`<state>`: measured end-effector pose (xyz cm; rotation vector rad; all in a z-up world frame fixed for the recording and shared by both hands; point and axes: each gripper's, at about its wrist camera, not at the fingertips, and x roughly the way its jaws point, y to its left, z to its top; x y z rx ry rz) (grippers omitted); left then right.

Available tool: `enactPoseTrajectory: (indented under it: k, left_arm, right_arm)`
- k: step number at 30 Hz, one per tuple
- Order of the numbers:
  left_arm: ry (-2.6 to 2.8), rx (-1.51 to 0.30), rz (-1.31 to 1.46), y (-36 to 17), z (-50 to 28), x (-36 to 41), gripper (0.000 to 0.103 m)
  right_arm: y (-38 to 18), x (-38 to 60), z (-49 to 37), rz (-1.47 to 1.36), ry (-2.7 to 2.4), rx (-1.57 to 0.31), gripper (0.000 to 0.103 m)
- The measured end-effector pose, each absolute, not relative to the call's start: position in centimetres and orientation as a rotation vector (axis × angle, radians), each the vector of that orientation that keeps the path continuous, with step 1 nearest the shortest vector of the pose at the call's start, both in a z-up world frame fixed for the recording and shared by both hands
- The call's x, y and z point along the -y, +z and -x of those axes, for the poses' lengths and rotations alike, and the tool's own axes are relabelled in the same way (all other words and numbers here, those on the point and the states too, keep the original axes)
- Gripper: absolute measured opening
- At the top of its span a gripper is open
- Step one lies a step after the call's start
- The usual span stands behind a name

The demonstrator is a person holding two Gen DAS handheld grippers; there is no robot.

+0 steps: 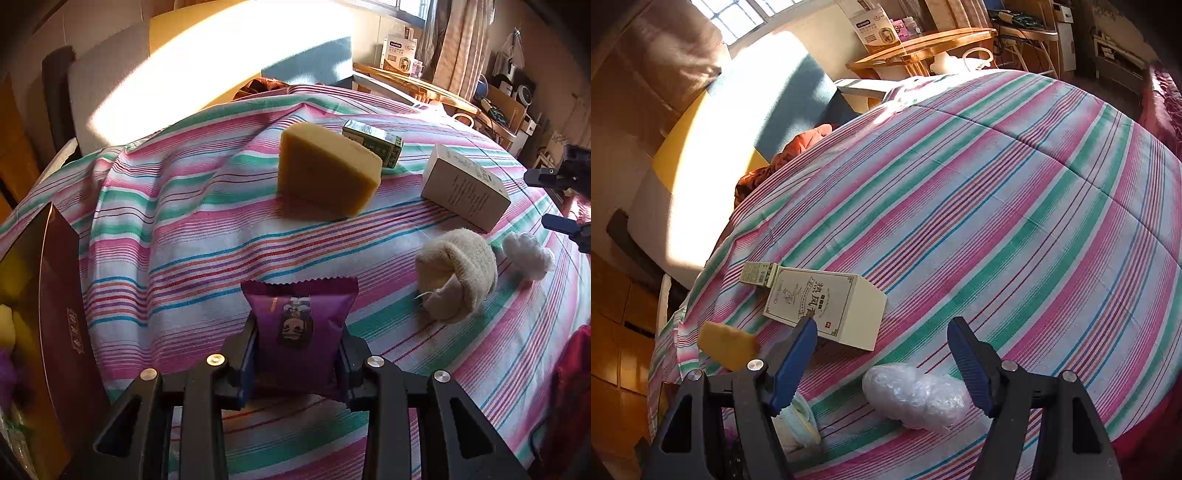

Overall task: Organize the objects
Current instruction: 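Lift the purple packet with the left gripper while the right grasps the white medicine box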

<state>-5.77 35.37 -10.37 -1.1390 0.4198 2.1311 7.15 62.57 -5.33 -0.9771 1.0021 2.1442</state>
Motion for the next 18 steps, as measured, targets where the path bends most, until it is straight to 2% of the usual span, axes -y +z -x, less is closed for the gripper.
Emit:
enactPoseTrajectory:
  k: [3, 4, 7, 9, 13, 17, 18]
  left_arm:
    - [2.127, -0.405, 1.133, -10.4, 5.8, -35.2, 0.036]
    - [2.123, -0.399, 1.136, -10.4, 5.8, -35.2, 0.036]
    - [2.123, -0.391, 1.136, -10.4, 5.9, -35.1, 0.036]
    - [2.124, -0.381, 1.132, -10.4, 5.9, -35.1, 0.037]
    - [2.126, -0.360, 1.133, -10.4, 5.9, -35.0, 0.037]
    - [2.128, -0.364, 1.124, -10.4, 5.9, -35.0, 0.037]
    - [2.128, -0.363, 1.123, -10.5, 5.9, -35.0, 0.038]
  right_arm:
    - [-4.7, -60.7, -4.8, 1.079, 2.243, -0.882, 0.075]
    - [-4.4, -59.9, -3.7, 1.136, 2.281, -0.784, 0.075]
    - [-3.7, -57.5, -0.1, 1.290, 2.373, -0.325, 0.078]
    - [-4.0, -57.2, 1.8, 1.370, 2.387, -0.142, 0.083]
    - [-5.9, -57.6, 4.8, 1.563, 2.385, -0.005, 0.083]
    - [-8.1, -58.3, 6.6, 1.672, 2.342, -0.008, 0.083]
    - [-8.5, -58.3, 6.6, 1.683, 2.320, -0.018, 0.077]
